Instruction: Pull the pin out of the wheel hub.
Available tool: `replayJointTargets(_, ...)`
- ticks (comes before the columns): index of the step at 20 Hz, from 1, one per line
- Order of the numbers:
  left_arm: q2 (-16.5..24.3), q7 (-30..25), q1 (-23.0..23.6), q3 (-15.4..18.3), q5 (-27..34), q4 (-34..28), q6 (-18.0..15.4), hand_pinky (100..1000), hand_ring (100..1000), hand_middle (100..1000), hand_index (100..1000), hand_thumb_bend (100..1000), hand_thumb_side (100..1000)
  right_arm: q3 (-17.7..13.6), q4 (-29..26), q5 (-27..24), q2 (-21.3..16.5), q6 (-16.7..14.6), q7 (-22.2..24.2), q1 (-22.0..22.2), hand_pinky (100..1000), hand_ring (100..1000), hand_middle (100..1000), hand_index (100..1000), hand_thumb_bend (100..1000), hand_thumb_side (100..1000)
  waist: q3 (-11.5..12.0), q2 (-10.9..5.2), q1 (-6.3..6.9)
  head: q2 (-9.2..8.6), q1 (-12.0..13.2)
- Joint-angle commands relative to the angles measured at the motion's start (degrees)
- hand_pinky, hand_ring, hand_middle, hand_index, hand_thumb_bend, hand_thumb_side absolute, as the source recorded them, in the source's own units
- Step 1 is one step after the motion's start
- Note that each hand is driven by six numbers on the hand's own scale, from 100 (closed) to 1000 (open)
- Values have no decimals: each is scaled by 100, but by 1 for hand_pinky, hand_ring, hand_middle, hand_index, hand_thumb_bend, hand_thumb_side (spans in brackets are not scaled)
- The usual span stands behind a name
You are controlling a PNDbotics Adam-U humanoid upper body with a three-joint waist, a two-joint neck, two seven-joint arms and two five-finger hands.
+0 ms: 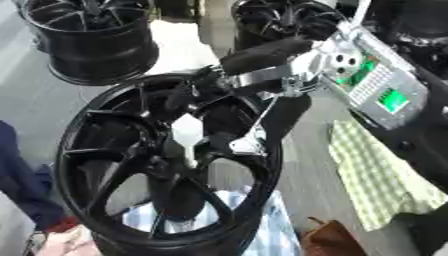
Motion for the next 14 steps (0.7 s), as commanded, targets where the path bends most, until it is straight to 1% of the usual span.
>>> replayJointTargets(1,68,-30,-75,-38,5,-80,-10,686,1000,696,914,100,852,-3,118,109,75,-34,61,-195,913,951,972,1000,100,295,64,-24,29,-15,-68)
replayJointTargets(6,64,-47,-97,-51,31,-86,-14,687,1000,696,914,100,851,95,524,347,422,-170,128,-337,912,952,975,1000,100,289,138,-7,48,-15,-148)
replayJointTargets(12,58,-61,-115,-64,43,-88,-23,686,1000,696,914,100,851,134,934,658,688,-369,66,-451,914,956,979,1000,100,285,183,17,67,-15,-242)
replayJointTargets(13,57,-62,-117,-64,44,-89,-25,686,1000,696,914,100,851,136,1010,726,722,-401,55,-463,914,957,979,1000,100,255,190,22,70,-15,-254)
replayJointTargets(14,55,-63,-119,-66,43,-88,-26,687,1000,696,914,100,851,133,1097,797,756,-427,40,-469,914,957,979,1000,100,290,199,29,73,-15,-265)
